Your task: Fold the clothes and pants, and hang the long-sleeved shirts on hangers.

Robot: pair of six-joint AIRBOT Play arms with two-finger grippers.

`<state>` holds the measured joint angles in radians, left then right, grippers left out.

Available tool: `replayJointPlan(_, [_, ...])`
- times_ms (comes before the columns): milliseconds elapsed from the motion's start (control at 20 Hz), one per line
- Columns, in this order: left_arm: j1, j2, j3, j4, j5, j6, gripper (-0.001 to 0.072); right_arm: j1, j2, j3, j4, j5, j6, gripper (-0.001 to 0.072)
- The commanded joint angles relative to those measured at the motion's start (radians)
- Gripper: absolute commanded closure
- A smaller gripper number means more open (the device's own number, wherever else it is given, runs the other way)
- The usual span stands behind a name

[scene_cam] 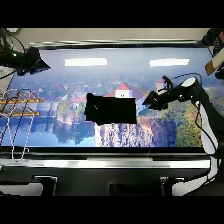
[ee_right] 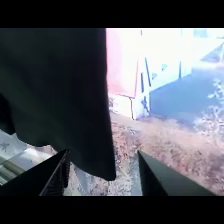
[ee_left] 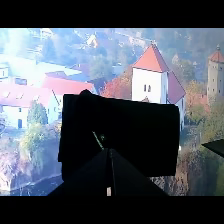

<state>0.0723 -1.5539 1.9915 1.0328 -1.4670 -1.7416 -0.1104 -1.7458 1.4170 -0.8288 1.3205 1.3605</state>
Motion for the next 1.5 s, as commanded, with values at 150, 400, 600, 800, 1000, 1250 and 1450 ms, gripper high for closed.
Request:
replayJointPlan(150, [0.001, 0.000, 0.000, 0.000, 0.000, 0.014, 0.0693, 0.019, -0.135, -0.050, 0.188, -0.072, -0.149, 0.0213])
replayJointPlan(400, [0.001, -0.001, 0.000, 0.000, 0.000, 0.014, 0.0693, 0.090, -0.168, -0.050, 0.220, -0.126, -0.179, 0.0233])
replayJointPlan(600, [0.001, -0.005, 0.000, 0.000, 0.000, 0.014, 0.0693, 0.128, -0.170, -0.050, 0.238, -0.150, -0.188, 0.0681])
replayJointPlan(800, [0.001, -0.007, 0.000, 0.000, 0.000, 0.014, 0.0694, 0.106, -0.142, 0.053, 0.346, -0.167, -0.111, 0.0683])
replayJointPlan(1000, [0.001, -0.007, 0.000, 0.000, 0.000, 0.014, 0.0694, 0.066, -0.141, 0.375, 0.204, -0.113, 0.050, 0.0684])
replayJointPlan(1250, [0.001, -0.007, 0.000, 0.000, 0.000, 0.014, 0.0693, -0.032, -0.135, 0.663, 0.000, -0.034, 0.212, 0.0684])
replayJointPlan(1450, [0.001, -0.007, 0.000, 0.000, 0.000, 0.014, 0.0693, -0.164, -0.092, 0.668, -0.030, -0.033, 0.241, 0.0684])
